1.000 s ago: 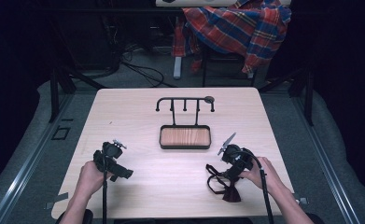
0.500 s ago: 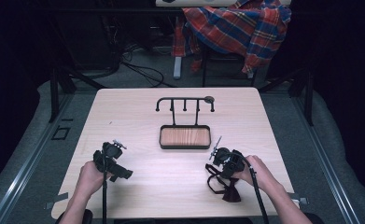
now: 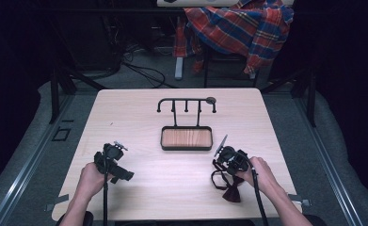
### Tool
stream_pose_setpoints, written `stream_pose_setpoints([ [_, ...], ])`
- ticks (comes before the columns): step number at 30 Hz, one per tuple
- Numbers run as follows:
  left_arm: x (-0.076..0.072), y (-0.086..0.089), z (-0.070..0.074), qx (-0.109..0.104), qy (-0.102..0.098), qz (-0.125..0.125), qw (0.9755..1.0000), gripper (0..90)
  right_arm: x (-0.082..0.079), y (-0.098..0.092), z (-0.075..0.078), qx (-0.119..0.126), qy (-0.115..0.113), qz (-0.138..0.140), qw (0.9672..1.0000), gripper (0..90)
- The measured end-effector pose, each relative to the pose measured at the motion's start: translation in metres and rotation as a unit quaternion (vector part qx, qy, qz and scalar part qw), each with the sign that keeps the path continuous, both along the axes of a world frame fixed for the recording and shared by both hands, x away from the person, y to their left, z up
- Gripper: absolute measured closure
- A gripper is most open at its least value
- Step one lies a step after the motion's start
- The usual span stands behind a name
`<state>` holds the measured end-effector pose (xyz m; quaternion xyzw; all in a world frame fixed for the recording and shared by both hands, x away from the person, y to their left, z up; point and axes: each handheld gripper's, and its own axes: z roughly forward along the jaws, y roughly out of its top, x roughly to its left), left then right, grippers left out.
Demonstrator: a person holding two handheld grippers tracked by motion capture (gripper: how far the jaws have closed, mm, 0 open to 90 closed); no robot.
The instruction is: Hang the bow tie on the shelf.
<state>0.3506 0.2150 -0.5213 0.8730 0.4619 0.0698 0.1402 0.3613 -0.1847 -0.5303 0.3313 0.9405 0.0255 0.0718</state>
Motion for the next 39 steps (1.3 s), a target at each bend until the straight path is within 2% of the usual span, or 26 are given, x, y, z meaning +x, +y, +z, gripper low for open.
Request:
stream_pose_setpoints([
  [4, 0.000, 0.000, 0.000, 0.000, 0.000, 0.000, 1.0000, 0.3, 0.003, -0.008, 0.001, -0.002, 0.001, -0.026, 0.9997, 88.0],
  [7, 0.000, 0.000, 0.000, 0.000, 0.000, 0.000, 1.0000, 0.3, 0.003, -0.011, 0.001, 0.009, 0.002, -0.032, 0.9995, 84.1],
  [10, 0.000, 0.000, 0.000, 0.001, -0.001, -0.001, 1.0000, 0.3, 0.003, -0.012, 0.003, 0.027, 0.003, -0.027, 0.9993, 77.6],
  [13, 0.000, -0.001, 0.000, 0.002, 0.000, -0.002, 1.0000, 0.3, 0.005, -0.011, 0.003, 0.035, 0.003, -0.020, 0.9992, 71.9],
  [17, 0.000, -0.001, -0.001, 0.003, 0.000, -0.004, 1.0000, 0.3, 0.007, -0.007, 0.000, 0.034, 0.009, -0.012, 0.9993, 65.7],
  [20, 0.000, -0.002, -0.001, 0.003, 0.002, -0.004, 1.0000, 0.3, 0.008, -0.006, -0.002, 0.040, 0.007, -0.009, 0.9991, 65.9],
  [22, 0.000, -0.002, -0.001, 0.004, 0.001, -0.003, 1.0000, 0.4, 0.008, -0.005, -0.003, 0.034, 0.009, -0.003, 0.9994, 66.5],
  [23, 0.000, -0.002, -0.001, 0.004, 0.000, -0.003, 1.0000, 0.4, 0.008, -0.005, -0.004, 0.040, 0.010, -0.003, 0.9991, 67.1],
  [24, 0.000, -0.002, -0.001, 0.005, 0.000, -0.003, 1.0000, 0.4, 0.009, -0.006, -0.004, 0.033, 0.010, 0.000, 0.9994, 68.2],
  [29, 0.000, -0.002, -0.001, 0.009, 0.002, -0.004, 0.9999, 0.7, 0.006, -0.005, -0.007, 0.031, 0.015, 0.004, 0.9994, 85.4],
  [32, 0.000, -0.002, -0.001, 0.009, 0.002, -0.005, 0.9999, 0.7, 0.005, -0.004, -0.007, 0.024, 0.018, 0.012, 0.9995, 88.2],
  [35, 0.000, -0.002, -0.001, 0.009, 0.000, -0.005, 0.9999, 0.7, 0.004, -0.005, -0.003, 0.039, 0.009, 0.014, 0.9991, 88.5],
  [39, -0.001, -0.002, -0.001, 0.010, -0.001, -0.007, 0.9999, 0.7, 0.001, -0.007, 0.009, 0.050, -0.015, 0.015, 0.9985, 88.6],
])
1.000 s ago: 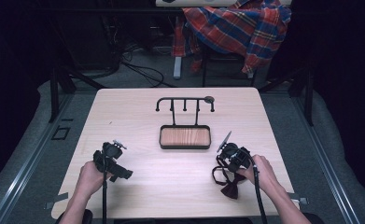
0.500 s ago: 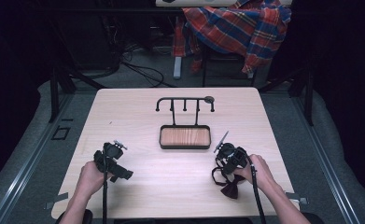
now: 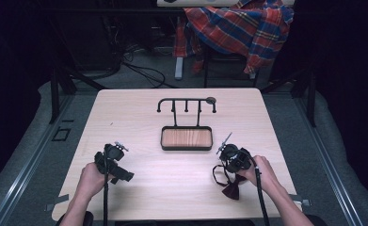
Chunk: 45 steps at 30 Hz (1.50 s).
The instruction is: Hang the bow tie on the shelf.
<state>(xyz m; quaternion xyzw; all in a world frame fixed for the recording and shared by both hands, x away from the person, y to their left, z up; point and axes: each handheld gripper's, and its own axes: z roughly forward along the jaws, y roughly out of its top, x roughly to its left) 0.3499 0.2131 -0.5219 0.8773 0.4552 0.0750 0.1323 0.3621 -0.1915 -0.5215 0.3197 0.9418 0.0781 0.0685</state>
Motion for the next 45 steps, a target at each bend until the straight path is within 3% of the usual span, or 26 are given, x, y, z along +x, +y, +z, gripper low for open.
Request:
stream_pose_setpoints([
  [3, 0.000, 0.001, 0.000, 0.000, -0.002, 0.001, 1.0000, 0.6, -0.003, 0.000, 0.010, 0.007, -0.026, -0.001, 0.9996, 88.7],
  [5, 0.000, 0.000, 0.000, 0.000, -0.003, 0.001, 1.0000, 0.6, -0.006, 0.000, 0.015, 0.027, -0.048, -0.008, 0.9985, 88.7],
  [6, 0.000, 0.000, 0.000, 0.000, -0.003, 0.001, 1.0000, 0.6, -0.006, -0.001, 0.021, 0.017, -0.054, -0.002, 0.9984, 88.8],
  [12, -0.001, 0.000, 0.001, 0.006, -0.009, -0.003, 0.9999, 0.5, -0.010, -0.005, 0.038, 0.044, -0.104, -0.008, 0.9936, 88.8],
  [21, 0.000, 0.000, 0.002, 0.006, -0.014, -0.004, 0.9999, 0.2, -0.010, -0.007, 0.053, 0.047, -0.150, -0.008, 0.9876, 89.0],
  [33, -0.001, 0.000, 0.001, 0.008, -0.011, -0.005, 0.9999, 0.2, 0.000, -0.004, 0.062, 0.044, -0.168, -0.015, 0.9847, 89.0],
  [39, -0.001, -0.001, 0.001, 0.006, -0.011, -0.007, 0.9999, 0.3, 0.008, -0.001, 0.064, 0.044, -0.159, -0.014, 0.9862, 89.0],
  [40, -0.001, -0.001, 0.001, 0.006, -0.011, -0.007, 0.9999, 0.3, 0.009, -0.001, 0.064, 0.053, -0.162, -0.018, 0.9853, 89.0],
  [45, -0.001, 0.000, 0.001, 0.006, -0.011, -0.007, 0.9999, 0.3, 0.019, -0.001, 0.067, 0.058, -0.137, -0.022, 0.9886, 89.0],
])
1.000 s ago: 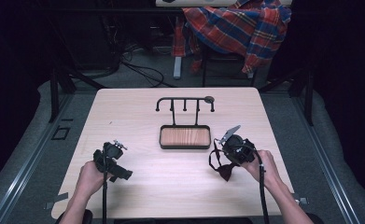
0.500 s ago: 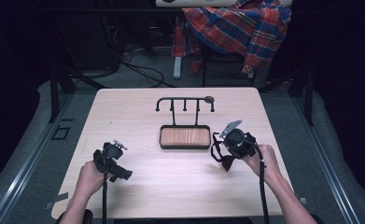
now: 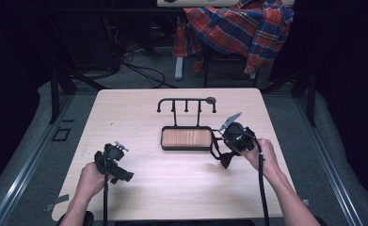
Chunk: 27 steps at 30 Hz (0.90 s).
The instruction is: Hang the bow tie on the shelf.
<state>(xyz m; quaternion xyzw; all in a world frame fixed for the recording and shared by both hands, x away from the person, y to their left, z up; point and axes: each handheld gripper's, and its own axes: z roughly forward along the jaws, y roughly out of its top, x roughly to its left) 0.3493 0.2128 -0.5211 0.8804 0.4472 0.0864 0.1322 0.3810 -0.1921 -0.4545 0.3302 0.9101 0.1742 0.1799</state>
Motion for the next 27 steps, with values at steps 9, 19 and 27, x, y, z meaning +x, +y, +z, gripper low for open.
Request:
stream_pose_setpoints([
  [9, 0.000, 0.000, 0.000, 0.000, 0.001, 0.000, 1.0000, 0.3, 0.011, 0.005, 0.012, 0.011, 0.000, 0.001, 0.9999, 89.0],
  [19, 0.000, 0.000, -0.001, 0.001, 0.002, -0.001, 1.0000, 0.3, 0.016, 0.011, 0.026, 0.014, -0.010, 0.006, 0.9998, 89.0],
  [27, 0.000, 0.000, -0.001, 0.000, 0.002, -0.001, 1.0000, 0.3, 0.020, 0.013, 0.036, 0.018, -0.013, 0.009, 0.9997, 89.0],
])
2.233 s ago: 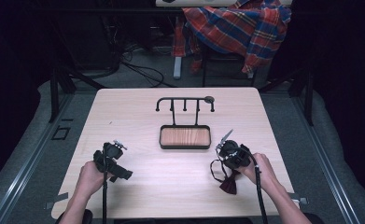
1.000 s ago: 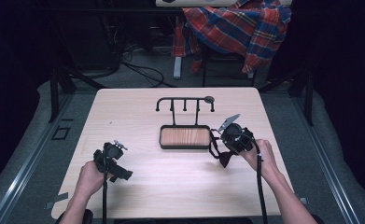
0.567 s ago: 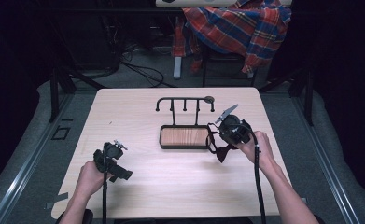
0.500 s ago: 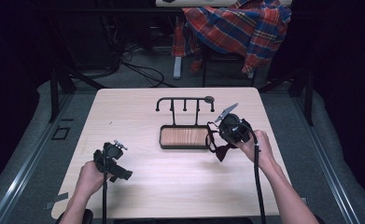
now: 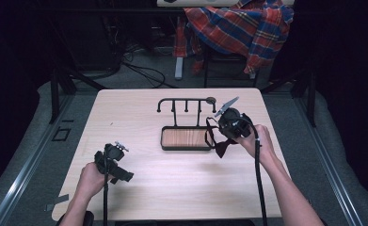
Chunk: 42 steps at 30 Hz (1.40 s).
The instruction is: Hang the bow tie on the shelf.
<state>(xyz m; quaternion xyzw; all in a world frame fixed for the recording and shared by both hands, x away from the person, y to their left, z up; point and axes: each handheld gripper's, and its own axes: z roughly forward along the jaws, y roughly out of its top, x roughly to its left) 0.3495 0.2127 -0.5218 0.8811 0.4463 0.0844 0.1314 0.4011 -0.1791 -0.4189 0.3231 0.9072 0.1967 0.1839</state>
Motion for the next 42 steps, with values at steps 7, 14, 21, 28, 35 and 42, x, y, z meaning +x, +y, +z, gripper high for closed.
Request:
stream_pose_setpoints([
  [7, 0.000, 0.000, 0.000, 0.001, 0.001, -0.001, 1.0000, 0.3, 0.002, 0.002, 0.010, 0.003, -0.011, 0.001, 0.9999, 89.0],
  [14, 0.000, -0.001, 0.000, 0.002, 0.002, -0.003, 1.0000, 0.5, 0.002, 0.002, 0.017, 0.002, -0.020, 0.004, 0.9998, 89.0],
  [21, 0.000, -0.001, 0.000, 0.003, 0.003, -0.003, 1.0000, 0.6, 0.008, 0.001, 0.028, 0.011, -0.033, -0.003, 0.9994, 88.9],
  [28, 0.000, -0.001, 0.000, 0.004, 0.002, -0.005, 1.0000, 0.6, 0.013, 0.003, 0.036, 0.013, -0.039, -0.005, 0.9991, 88.9],
  [35, 0.000, -0.002, -0.001, 0.006, 0.003, -0.006, 1.0000, 0.6, 0.020, 0.005, 0.039, 0.006, -0.040, -0.006, 0.9992, 88.9],
  [42, 0.000, -0.002, -0.001, 0.004, 0.004, -0.004, 1.0000, 0.7, 0.030, 0.003, 0.038, 0.011, -0.038, -0.021, 0.9990, 88.9],
])
